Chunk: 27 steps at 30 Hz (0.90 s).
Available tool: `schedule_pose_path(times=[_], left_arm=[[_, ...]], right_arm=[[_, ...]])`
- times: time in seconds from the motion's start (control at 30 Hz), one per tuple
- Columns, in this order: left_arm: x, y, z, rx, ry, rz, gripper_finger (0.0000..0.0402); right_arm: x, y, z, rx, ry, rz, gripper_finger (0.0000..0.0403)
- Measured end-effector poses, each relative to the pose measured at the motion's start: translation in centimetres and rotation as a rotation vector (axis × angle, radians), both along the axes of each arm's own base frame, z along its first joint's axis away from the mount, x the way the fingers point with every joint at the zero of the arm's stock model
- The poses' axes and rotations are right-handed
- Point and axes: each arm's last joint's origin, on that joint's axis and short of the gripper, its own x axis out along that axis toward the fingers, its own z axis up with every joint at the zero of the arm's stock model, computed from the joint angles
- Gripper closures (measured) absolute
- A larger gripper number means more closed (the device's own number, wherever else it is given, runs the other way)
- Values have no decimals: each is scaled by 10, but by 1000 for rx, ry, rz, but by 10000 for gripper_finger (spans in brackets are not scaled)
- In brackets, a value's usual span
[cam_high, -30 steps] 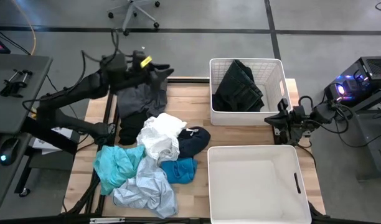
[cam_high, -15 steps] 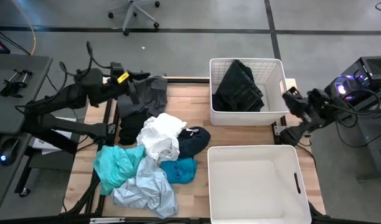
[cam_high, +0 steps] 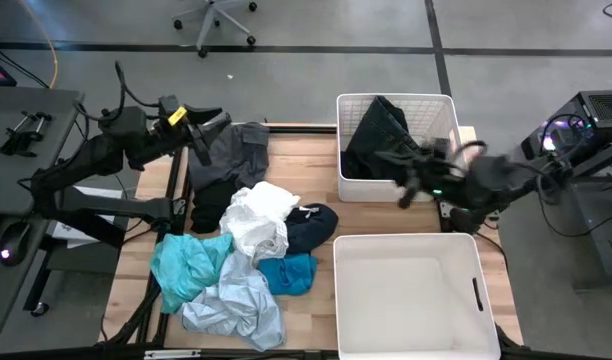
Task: Sort clothes
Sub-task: Put the white dress into the bottom white laundry bin
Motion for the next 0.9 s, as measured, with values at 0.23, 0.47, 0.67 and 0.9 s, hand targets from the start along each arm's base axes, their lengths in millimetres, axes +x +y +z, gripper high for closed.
schedule_pose_path(times=[0.23,0.47,0.67,0.9], left_arm=[[-12,-3,-7,1,87,-3,241],[-27,-7,-6,-32,63,-22,241],[-43,-12,-6,-101,8,-69,241],[-50,-14,-9,-145,14,-64,241]], right_arm=[[105,-21,0,116,109,105,398],[195,-49,-19,189,139,171,398],[254,-67,-52,138,210,194,398],[303,-77,-120,146,376,214,396]])
